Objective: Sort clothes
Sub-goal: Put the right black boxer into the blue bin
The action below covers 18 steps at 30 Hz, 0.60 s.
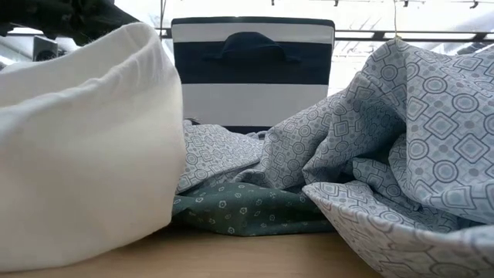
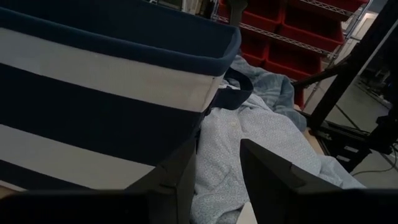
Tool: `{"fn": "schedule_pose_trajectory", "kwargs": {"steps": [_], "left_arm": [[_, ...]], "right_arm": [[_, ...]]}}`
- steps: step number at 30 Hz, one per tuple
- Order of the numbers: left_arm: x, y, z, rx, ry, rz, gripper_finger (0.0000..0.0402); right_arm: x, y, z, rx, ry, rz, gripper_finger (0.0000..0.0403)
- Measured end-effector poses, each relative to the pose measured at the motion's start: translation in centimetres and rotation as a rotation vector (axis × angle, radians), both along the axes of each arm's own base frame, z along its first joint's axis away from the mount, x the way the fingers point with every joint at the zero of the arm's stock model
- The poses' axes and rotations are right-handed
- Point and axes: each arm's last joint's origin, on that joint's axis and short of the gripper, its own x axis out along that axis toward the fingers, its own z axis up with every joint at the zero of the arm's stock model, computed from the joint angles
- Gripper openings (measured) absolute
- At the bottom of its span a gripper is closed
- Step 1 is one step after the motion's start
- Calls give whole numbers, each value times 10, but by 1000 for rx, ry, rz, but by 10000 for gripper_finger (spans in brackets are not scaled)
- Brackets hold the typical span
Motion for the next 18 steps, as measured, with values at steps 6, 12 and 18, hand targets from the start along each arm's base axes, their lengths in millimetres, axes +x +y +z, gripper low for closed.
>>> {"fn": "schedule_pose_trajectory", "kwargs": {"steps": [6,12,18], "left_arm": [[0,0,0,0,2,0,131],[0,0,0,1,4,0,131],[0,0,-1,4,14,0,131]], "right_arm": [[24,-9,1,-13,108,-150,185],[41,-27,-11,-24,158,-181,172],[53,-65,-41,141,119,-2,156]]}}
